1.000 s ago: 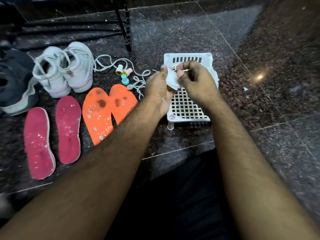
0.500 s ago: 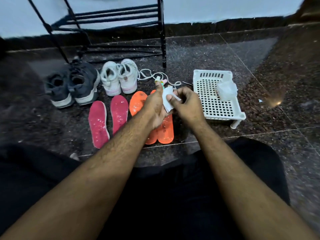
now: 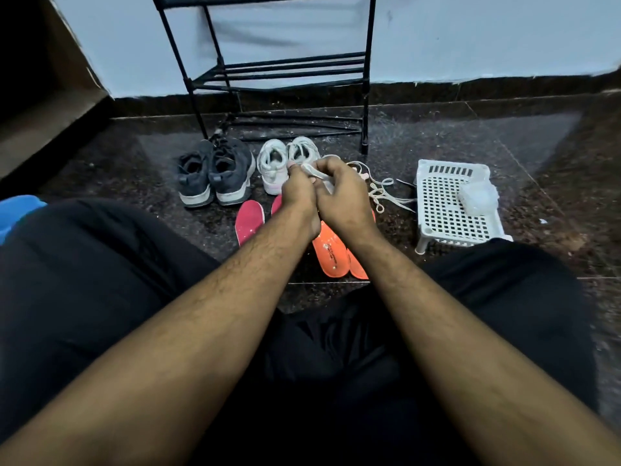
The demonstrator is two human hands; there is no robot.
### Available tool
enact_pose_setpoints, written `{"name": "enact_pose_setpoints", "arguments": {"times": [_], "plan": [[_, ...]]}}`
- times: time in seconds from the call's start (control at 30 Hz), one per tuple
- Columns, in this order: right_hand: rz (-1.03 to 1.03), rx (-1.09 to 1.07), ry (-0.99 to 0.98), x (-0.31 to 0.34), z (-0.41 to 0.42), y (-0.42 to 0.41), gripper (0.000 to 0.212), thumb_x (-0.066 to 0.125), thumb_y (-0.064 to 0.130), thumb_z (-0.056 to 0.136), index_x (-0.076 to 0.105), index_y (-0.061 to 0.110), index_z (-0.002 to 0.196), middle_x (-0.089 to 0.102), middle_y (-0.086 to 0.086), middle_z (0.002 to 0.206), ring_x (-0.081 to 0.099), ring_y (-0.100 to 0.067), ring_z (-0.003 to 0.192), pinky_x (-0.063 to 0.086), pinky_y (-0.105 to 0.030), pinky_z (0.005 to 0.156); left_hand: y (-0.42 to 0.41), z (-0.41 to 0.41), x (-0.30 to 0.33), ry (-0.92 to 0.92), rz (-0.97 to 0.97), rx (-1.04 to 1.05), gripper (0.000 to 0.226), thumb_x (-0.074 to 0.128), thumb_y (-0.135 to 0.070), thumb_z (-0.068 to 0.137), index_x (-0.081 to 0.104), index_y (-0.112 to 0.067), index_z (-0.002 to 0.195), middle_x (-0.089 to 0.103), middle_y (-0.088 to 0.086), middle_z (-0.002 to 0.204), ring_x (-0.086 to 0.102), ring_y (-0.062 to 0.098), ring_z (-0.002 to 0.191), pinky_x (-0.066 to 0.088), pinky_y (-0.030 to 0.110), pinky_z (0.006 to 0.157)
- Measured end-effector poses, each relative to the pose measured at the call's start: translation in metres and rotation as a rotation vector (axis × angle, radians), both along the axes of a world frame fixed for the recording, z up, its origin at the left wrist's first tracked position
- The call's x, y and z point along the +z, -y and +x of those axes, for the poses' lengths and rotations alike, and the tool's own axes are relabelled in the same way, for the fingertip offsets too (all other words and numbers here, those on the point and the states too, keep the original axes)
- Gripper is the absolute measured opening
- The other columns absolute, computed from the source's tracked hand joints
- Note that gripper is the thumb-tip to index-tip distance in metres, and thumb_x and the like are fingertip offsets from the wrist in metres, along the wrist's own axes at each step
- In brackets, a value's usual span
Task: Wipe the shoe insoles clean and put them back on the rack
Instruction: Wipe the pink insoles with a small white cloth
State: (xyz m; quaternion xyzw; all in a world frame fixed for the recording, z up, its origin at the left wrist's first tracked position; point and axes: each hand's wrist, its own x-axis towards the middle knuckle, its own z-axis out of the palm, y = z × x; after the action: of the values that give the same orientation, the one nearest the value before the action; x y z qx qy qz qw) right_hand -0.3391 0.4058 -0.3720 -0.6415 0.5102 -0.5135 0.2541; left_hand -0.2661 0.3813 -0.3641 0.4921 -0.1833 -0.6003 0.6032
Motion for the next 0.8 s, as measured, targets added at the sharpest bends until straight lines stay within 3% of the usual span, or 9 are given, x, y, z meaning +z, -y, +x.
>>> {"name": "enact_pose_setpoints", "arguments": {"times": [0.07, 0.2, 0.37, 0.5, 0.57, 0.63, 0.7, 0.73, 0.8], "plan": [[0.035, 0.017, 0.041, -0.011, 0.000, -0.001, 0.020, 0.061, 0.005, 0.087, 0.067, 0.013, 0.104, 0.069, 0.008, 0.096, 0.060, -0.004, 0.086, 0.041, -0.006, 0.075, 0.005, 0.006, -0.008, 0.152, 0.020, 0.025, 0.041, 0.044, -0.032, 0.105, 0.065, -0.009, 0.078, 0.069, 0.007, 0.072, 0.066, 0.022, 0.062, 0.052, 0.025, 0.055], [0.135, 0.055, 0.026, -0.038, -0.001, 0.002, 0.016, 0.062, 0.011, 0.089, 0.066, 0.018, 0.102, 0.071, 0.008, 0.094, 0.066, -0.007, 0.085, 0.048, -0.019, 0.074, 0.015, 0.032, -0.026, 0.318, 0.142, 0.015, 0.025, 0.047, -0.020, 0.096, 0.070, -0.009, 0.097, 0.073, 0.012, 0.090, 0.064, 0.022, 0.060, 0.052, 0.027, 0.054], [0.191, 0.079, -0.010, -0.058, 0.022, 0.022, 0.018, 0.063, 0.016, 0.088, 0.066, 0.015, 0.105, 0.072, 0.002, 0.100, 0.065, -0.013, 0.091, 0.049, -0.028, 0.079, 0.021, 0.074, -0.031, 0.533, 0.149, -0.049, 0.028, 0.045, -0.028, 0.101, 0.066, -0.014, 0.090, 0.064, -0.001, 0.063, 0.052, 0.012, 0.045, 0.036, 0.018, 0.042], [0.206, 0.136, -0.108, -0.071, 0.042, 0.039, 0.024, 0.062, 0.014, 0.090, 0.066, 0.009, 0.113, 0.071, -0.002, 0.106, 0.061, -0.012, 0.096, 0.042, -0.023, 0.079, 0.014, 0.123, -0.038, 0.710, 0.151, -0.117, 0.021, 0.043, -0.017, 0.102, 0.058, -0.015, 0.087, 0.061, 0.000, 0.067, 0.053, 0.012, 0.050, 0.035, 0.021, 0.045], [0.203, 0.156, -0.158, -0.077, 0.048, 0.048, 0.025, 0.061, 0.015, 0.090, 0.066, 0.008, 0.114, 0.071, -0.004, 0.107, 0.062, -0.015, 0.097, 0.044, -0.025, 0.081, 0.010, 0.142, -0.046, 0.734, 0.153, -0.092, 0.025, 0.038, -0.016, 0.105, 0.055, -0.014, 0.087, 0.060, 0.005, 0.069, 0.055, 0.012, 0.046, 0.037, 0.019, 0.040], [0.210, 0.192, -0.220, -0.087, 0.056, 0.058, 0.024, 0.060, 0.018, 0.089, 0.067, 0.009, 0.111, 0.071, -0.006, 0.106, 0.064, -0.021, 0.099, 0.048, -0.033, 0.086, 0.009, 0.158, -0.060, 0.759, 0.188, -0.045, 0.028, 0.036, -0.024, 0.109, 0.055, -0.010, 0.093, 0.061, 0.008, 0.066, 0.052, 0.010, 0.034, 0.030, 0.014, 0.032], [0.212, 0.221, -0.301, -0.098, 0.058, 0.063, 0.021, 0.061, 0.016, 0.090, 0.067, 0.009, 0.109, 0.070, -0.009, 0.106, 0.063, -0.025, 0.100, 0.048, -0.037, 0.090, 0.010, 0.169, -0.074, 0.905, 0.231, -0.017, 0.045, 0.038, -0.038, 0.108, 0.063, -0.004, 0.092, 0.060, 0.008, 0.058, 0.046, 0.009, 0.027, 0.026, 0.013, 0.031], [0.210, 0.238, -0.344, -0.103, 0.058, 0.067, 0.020, 0.061, 0.015, 0.090, 0.067, 0.009, 0.108, 0.069, -0.010, 0.106, 0.062, -0.027, 0.100, 0.048, -0.038, 0.090, 0.013, 0.172, -0.080, 1.016, 0.250, -0.023, 0.057, 0.036, -0.047, 0.107, 0.067, -0.002, 0.088, 0.060, 0.007, 0.056, 0.051, 0.010, 0.031, 0.031, 0.014, 0.034], [0.193, 0.294, -0.444, -0.115, 0.058, 0.075, 0.019, 0.062, 0.014, 0.089, 0.066, 0.010, 0.107, 0.066, -0.010, 0.102, 0.061, -0.028, 0.096, 0.047, -0.040, 0.087, 0.024, 0.179, -0.086, 1.309, 0.314, -0.077, 0.072, 0.031, -0.063, 0.101, 0.071, -0.005, 0.089, 0.069, 0.012, 0.073, 0.070, 0.022, 0.065, 0.046, 0.023, 0.057]]}}
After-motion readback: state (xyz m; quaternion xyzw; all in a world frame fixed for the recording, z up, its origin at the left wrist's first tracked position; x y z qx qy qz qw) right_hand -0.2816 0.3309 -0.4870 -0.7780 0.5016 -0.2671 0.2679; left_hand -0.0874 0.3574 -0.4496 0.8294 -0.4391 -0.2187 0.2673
